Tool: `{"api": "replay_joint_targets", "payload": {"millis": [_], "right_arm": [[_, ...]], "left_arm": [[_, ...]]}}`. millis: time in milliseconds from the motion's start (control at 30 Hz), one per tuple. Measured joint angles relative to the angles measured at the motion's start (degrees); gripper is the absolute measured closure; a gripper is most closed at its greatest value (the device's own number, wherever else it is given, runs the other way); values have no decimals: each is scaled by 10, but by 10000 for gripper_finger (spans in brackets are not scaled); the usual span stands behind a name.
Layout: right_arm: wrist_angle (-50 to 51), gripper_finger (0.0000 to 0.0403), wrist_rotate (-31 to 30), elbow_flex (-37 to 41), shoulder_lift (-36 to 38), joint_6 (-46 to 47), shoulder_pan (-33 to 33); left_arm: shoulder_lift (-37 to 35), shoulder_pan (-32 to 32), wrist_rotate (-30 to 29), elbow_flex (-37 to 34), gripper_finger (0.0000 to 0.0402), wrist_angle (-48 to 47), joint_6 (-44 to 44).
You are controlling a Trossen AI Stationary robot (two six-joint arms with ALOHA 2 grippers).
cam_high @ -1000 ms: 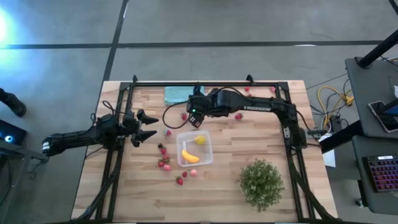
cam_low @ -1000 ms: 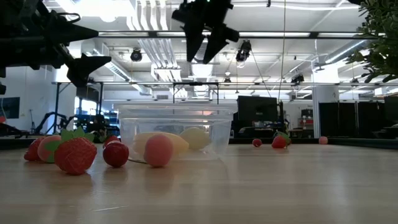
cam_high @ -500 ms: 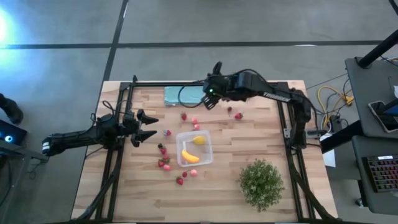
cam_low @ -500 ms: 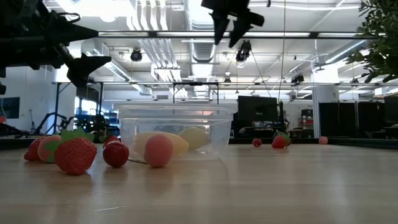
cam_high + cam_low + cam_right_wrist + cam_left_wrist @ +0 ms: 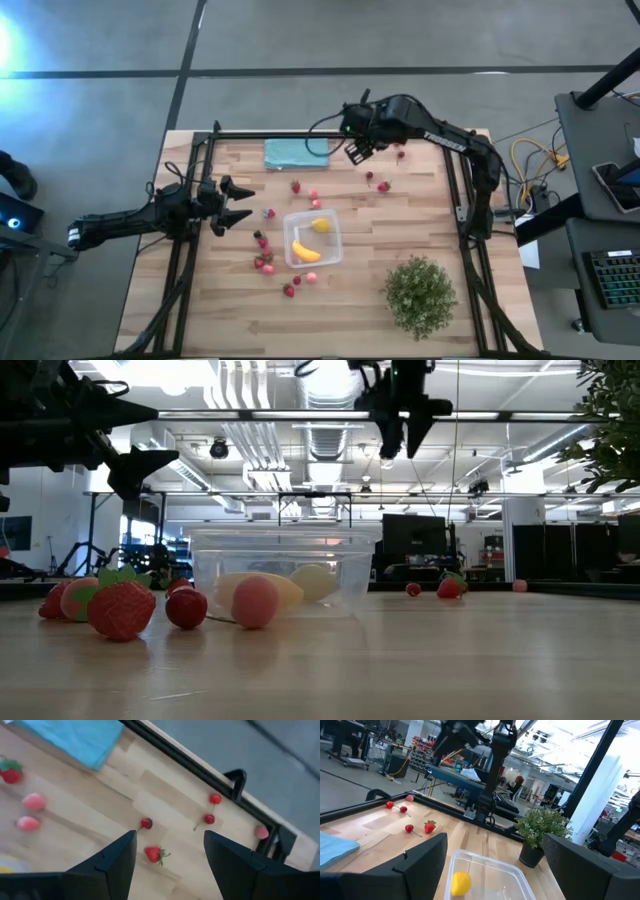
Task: Pick and placing Produce into tupperware
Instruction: Put the pink peach into the transparent bin
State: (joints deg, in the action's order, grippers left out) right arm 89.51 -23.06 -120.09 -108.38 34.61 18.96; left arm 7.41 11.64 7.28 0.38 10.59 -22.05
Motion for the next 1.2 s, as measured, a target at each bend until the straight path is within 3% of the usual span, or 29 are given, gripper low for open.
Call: {"api": "replay_joint_targets", "payload": {"millis": [133, 467, 667, 833, 1000, 1200], "right_arm": [[0, 180, 15, 15, 0, 2, 45], [2, 180, 138, 25, 0, 67, 137], [0, 177, 191, 70, 0, 131, 190], [4, 175, 249, 114, 2, 52, 204], [4, 182, 213, 136, 48, 29, 214], [4, 184, 156, 181, 130, 112, 281]], "left_arm": [[0, 0, 0, 0, 88, 0, 0], [1, 0, 0, 0, 88, 0, 0], [0, 0, 0, 0, 88, 0, 0], [0, 0, 0, 0, 88, 0, 0], [0, 0, 0, 0, 88, 0, 0], [0, 0, -17, 0, 88, 1, 0]]}}
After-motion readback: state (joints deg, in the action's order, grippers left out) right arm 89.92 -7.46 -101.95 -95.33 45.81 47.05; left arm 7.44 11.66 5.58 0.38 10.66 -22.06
